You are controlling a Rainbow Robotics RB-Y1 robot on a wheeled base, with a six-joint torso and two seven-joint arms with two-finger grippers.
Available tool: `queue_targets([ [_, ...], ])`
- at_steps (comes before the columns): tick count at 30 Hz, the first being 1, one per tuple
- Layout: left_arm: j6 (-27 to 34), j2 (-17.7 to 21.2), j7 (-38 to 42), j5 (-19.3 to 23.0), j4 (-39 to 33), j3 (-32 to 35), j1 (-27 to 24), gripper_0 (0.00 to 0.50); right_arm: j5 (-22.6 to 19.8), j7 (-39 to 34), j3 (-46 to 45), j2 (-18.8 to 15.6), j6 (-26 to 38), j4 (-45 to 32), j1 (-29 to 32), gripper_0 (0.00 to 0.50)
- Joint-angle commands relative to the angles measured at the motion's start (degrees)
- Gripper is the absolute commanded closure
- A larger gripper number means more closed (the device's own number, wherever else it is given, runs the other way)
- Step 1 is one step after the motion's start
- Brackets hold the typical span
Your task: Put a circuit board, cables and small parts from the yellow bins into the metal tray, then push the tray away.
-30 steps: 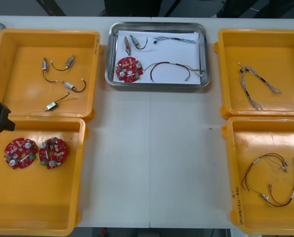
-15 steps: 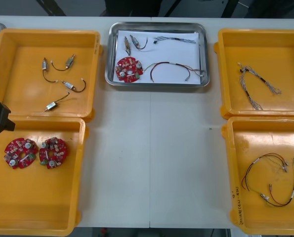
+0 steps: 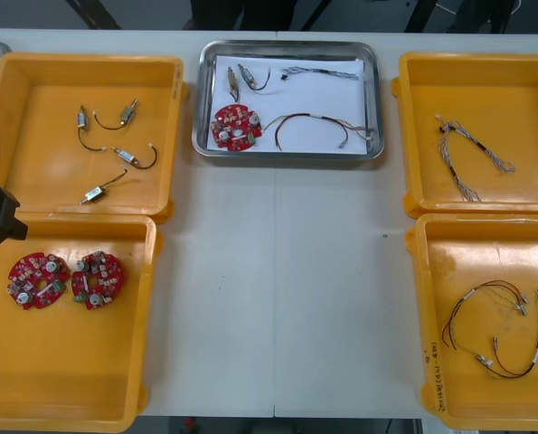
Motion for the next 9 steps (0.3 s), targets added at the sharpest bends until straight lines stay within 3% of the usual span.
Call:
queue_targets([
  [1, 0.4, 2.7, -3.8, -0.2, -1.5, 1.9, 0.8, 0.000, -0.5, -3.1, -0.9, -1.9, 0.2, -0.5, 0.9, 0.000],
  [9, 0.4, 2.7, -3.8, -0.2, -1.5, 1.9, 0.8, 0.000, -0.5, -3.1, -0.9, -1.9, 0.2, -0.5, 0.9, 0.000],
])
